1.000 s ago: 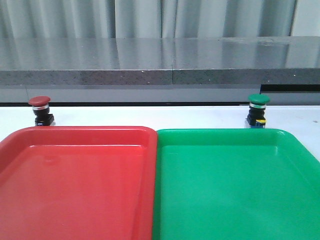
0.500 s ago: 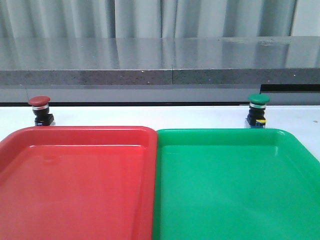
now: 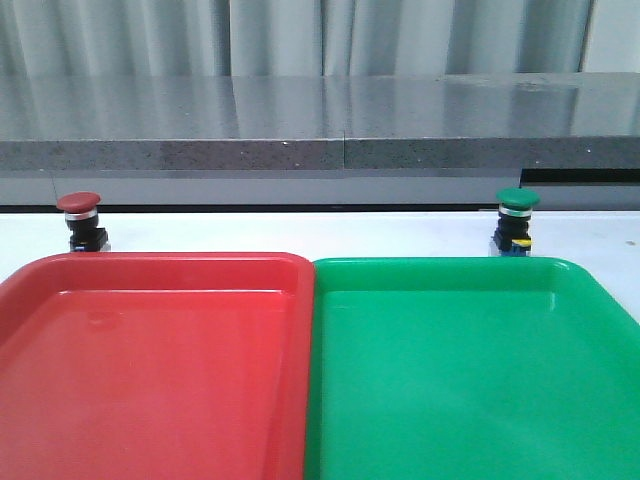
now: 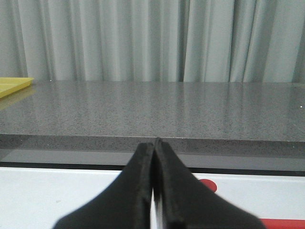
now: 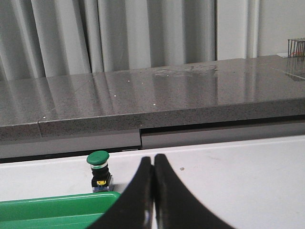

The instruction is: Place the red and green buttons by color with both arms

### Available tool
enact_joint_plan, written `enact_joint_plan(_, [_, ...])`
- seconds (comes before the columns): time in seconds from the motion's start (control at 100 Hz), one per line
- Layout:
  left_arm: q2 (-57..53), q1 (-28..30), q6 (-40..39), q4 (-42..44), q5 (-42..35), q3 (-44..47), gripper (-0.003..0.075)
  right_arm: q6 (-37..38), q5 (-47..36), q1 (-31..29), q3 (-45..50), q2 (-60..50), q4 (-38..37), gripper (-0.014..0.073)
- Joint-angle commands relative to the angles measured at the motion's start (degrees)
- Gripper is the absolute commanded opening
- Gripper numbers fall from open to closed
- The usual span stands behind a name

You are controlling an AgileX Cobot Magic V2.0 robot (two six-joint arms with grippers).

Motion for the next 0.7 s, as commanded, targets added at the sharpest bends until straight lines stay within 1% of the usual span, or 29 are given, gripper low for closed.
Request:
enact_joint_plan(0.0, [5.5,0.0,-0.7,0.0,-0.9,-6.7,-0.0020,-0.3,-4.8,-0.3,-1.0,-1.1,-0.5,-0.0056])
enact_joint_plan(0.19, [17.1,0.0,-0.7,0.0,7.8,-16.8,-0.0020,-0.3,-4.8,-0.3,-1.0,-1.1,-0.5,-0.0056])
enact_joint_plan(0.28, [22.6,0.0,-0.7,0.0,9.2,-20.4,-0.0017,-0.3,-4.8,-0.3,-1.0,-1.1,-0.5,-0.0056])
enact_joint_plan(0.35, [26.7,0.0,-0.7,0.0,9.5,-22.6,0.0020,-0.3,-4.8,-0.3,-1.0,-1.1,-0.5,-0.0056])
enact_joint_plan(0.42, [30.6,0.0,-0.7,0.0,9.5,-24.5,0.0110,-0.3,-4.8,-0.3,-1.0,-1.1,-0.5,-0.0056])
enact_joint_plan(0.44, [31.7,0.0,-0.7,0.0,9.5,-25.1,0.0146,-0.3,-4.8,-0.3,-1.0,-1.1,-0.5,-0.0056])
enact_joint_plan(0.47, [33.2,0.0,-0.7,0.0,9.5,-25.8,0.0214,-0.3,-4.8,-0.3,-1.0,-1.1,-0.5,-0.0056])
enact_joint_plan(0.5, [34.7,0.0,-0.7,0.0,9.5,-26.3,0.0261,-0.3,-4.8,-0.3,-1.0,-1.1,-0.5,-0.0056])
enact_joint_plan(0.52, [35.7,0.0,-0.7,0.0,9.5,-27.0,0.0326,-0.3,-4.8,-0.3,-1.0,-1.1,-0.5,-0.0056])
enact_joint_plan(0.53, [36.1,0.0,-0.7,0.0,9.5,-27.2,0.0326,-0.3,-4.8,-0.3,-1.0,-1.1,-0.5,-0.0056])
enact_joint_plan(0.54, [36.8,0.0,-0.7,0.0,9.5,-27.5,0.0375,-0.3,-4.8,-0.3,-1.0,-1.1,-0.5,-0.0056])
enact_joint_plan(0.55, [37.1,0.0,-0.7,0.0,9.5,-27.7,0.0375,-0.3,-4.8,-0.3,-1.0,-1.1,-0.5,-0.0056])
enact_joint_plan(0.59, [39.1,0.0,-0.7,-0.4,9.5,-28.7,0.0482,-0.3,-4.8,-0.3,-1.0,-1.1,-0.5,-0.0056])
enact_joint_plan(0.6, [39.5,0.0,-0.7,-0.4,9.5,-28.9,0.0482,-0.3,-4.8,-0.3,-1.0,-1.1,-0.5,-0.0056])
enact_joint_plan(0.61, [39.9,0.0,-0.7,-0.8,9.5,-29.1,0.0508,-0.3,-4.8,-0.3,-1.0,-1.1,-0.5,-0.0056])
enact_joint_plan(0.65, [42.5,0.0,-0.7,-2.1,9.5,-30.4,0.0567,-0.3,-4.8,-0.3,-1.0,-1.1,-0.5,-0.0056])
enact_joint_plan(0.69, [44.4,-0.1,-0.7,-3.9,9.8,-31.4,0.0592,-0.3,-4.8,-0.3,-1.0,-1.1,-0.5,-0.0056])
